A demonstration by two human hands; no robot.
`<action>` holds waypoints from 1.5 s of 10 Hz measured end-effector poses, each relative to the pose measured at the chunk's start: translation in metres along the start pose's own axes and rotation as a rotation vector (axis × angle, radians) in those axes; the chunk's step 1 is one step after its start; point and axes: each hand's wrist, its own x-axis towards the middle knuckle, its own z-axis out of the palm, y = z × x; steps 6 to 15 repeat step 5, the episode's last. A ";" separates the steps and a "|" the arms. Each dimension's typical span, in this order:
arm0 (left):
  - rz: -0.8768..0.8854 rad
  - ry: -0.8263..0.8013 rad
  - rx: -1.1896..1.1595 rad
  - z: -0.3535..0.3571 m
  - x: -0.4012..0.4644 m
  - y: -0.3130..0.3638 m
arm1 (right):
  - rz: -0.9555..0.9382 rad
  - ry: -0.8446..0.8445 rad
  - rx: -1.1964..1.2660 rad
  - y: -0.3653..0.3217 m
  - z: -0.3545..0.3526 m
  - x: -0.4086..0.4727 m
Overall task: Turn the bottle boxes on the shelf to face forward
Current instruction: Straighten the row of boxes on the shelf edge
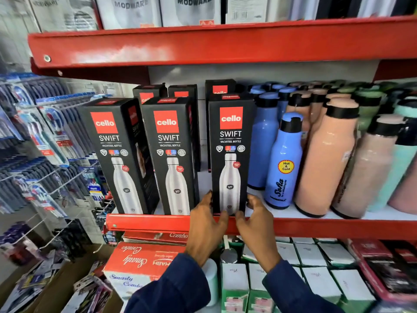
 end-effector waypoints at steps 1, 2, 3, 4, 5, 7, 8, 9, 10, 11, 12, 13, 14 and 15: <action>-0.004 0.015 0.034 -0.003 -0.002 0.000 | -0.004 -0.030 -0.008 -0.001 -0.001 -0.002; 0.003 0.034 0.054 -0.005 -0.003 0.001 | -0.003 -0.032 -0.011 -0.002 -0.003 -0.005; -0.021 0.039 0.055 -0.007 -0.005 0.002 | -0.024 -0.016 -0.035 -0.004 -0.005 -0.008; -0.024 0.025 0.063 -0.009 -0.005 -0.001 | -0.044 -0.015 -0.050 -0.003 -0.005 -0.009; -0.030 0.013 0.064 -0.013 -0.005 0.001 | -0.026 -0.013 -0.057 -0.002 -0.004 -0.009; -0.030 0.013 0.064 -0.013 -0.005 0.001 | -0.026 -0.013 -0.057 -0.002 -0.004 -0.009; -0.030 0.013 0.064 -0.013 -0.005 0.001 | -0.026 -0.013 -0.057 -0.002 -0.004 -0.009; -0.030 0.013 0.064 -0.013 -0.005 0.001 | -0.026 -0.013 -0.057 -0.002 -0.004 -0.009; -0.030 0.013 0.064 -0.013 -0.005 0.001 | -0.026 -0.013 -0.057 -0.002 -0.004 -0.009; -0.030 0.013 0.064 -0.013 -0.005 0.001 | -0.026 -0.013 -0.057 -0.002 -0.004 -0.009; -0.030 0.013 0.064 -0.013 -0.005 0.001 | -0.026 -0.013 -0.057 -0.002 -0.004 -0.009; -0.030 0.013 0.064 -0.013 -0.005 0.001 | -0.026 -0.013 -0.057 -0.002 -0.004 -0.009; -0.030 0.013 0.064 -0.013 -0.005 0.001 | -0.026 -0.013 -0.057 -0.002 -0.004 -0.009; -0.030 0.013 0.064 -0.013 -0.005 0.001 | -0.026 -0.013 -0.057 -0.002 -0.004 -0.009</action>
